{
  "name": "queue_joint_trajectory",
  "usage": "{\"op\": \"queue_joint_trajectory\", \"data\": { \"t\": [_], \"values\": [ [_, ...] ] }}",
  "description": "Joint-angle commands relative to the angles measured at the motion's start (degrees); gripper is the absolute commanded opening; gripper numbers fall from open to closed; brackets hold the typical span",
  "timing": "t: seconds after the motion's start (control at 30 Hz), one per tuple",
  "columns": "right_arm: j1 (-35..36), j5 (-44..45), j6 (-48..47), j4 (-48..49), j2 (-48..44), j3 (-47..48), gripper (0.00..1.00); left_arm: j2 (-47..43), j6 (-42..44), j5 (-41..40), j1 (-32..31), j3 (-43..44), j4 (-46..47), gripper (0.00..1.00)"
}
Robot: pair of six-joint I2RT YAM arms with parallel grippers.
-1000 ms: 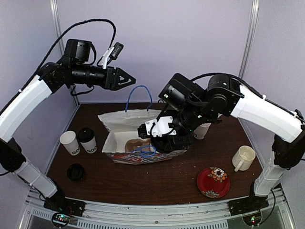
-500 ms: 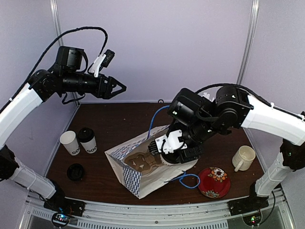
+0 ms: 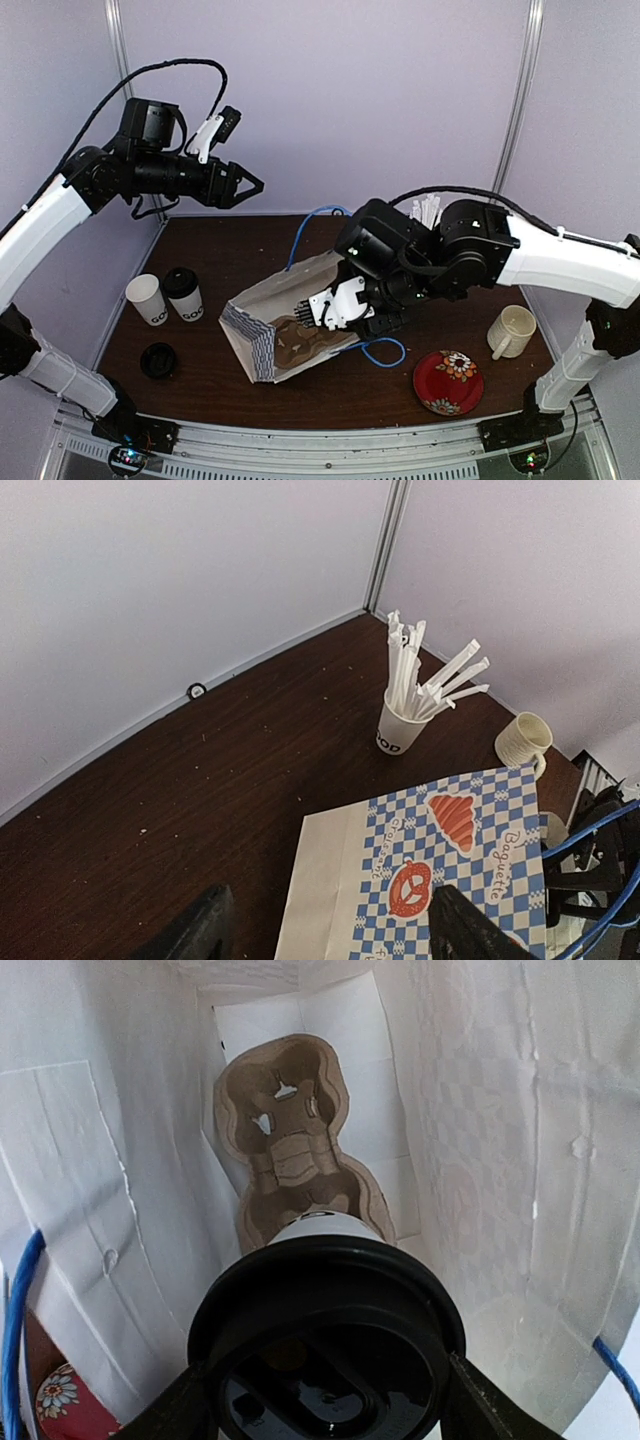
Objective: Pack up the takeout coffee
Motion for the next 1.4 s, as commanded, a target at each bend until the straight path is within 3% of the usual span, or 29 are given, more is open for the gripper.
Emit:
{"op": "queue_joint_trajectory", "data": {
  "t": [0.0,0.2,0.47,0.67,0.8,0.93,1.07,1.33,1.37],
  "values": [
    [0.67,7.01,-2.23,7.39,1.31,-4.93,0.57,0.3,0.64,-0.32,-0.28,-1.38,2.06,0.7],
    [1.37,7.96,-2.13,8.91,2.13,-6.91,0.56,0.45,0.55,1.69,-0.28,-2.43,2.21,0.7],
    [2.3,-3.47,2.31,2.14,1.07,-6.29,0.57,-1.19,-0.41,11.56,-0.48,-2.74,0.94,0.7],
    [1.95,-0.91,3.18,7.37,-0.1,-9.67,0.57,-8.25,-1.03,11.82,-5.58,-10.98,4.54,0.72],
    [1.59,3.57,2.16,12.93,0.39,-12.6,0.57,-9.88,-1.13,7.67,-9.27,-14.07,3.95,0.72],
    [1.15,1.52,3.33,10.94,-0.76,-12.01,0.57,-10.39,-1.49,2.56,-13.68,-13.63,3.14,0.73],
    [0.81,-3.69,5.98,7.4,-1.91,-8.75,0.57,-9.45,-2.22,-3.05,-17.41,-12.13,2.4,0.73],
    [-1.47,1.6,5.04,12.93,-1.29,-8.05,0.57,-4.55,-2.87,-14.05,-20.95,-6.2,-5.06,0.73],
    [-1.87,1.41,5.41,12.98,-1.17,-7.37,0.57,-4.51,-2.92,-15.25,-21.74,-5.6,-5.68,0.79]
  ]
}}
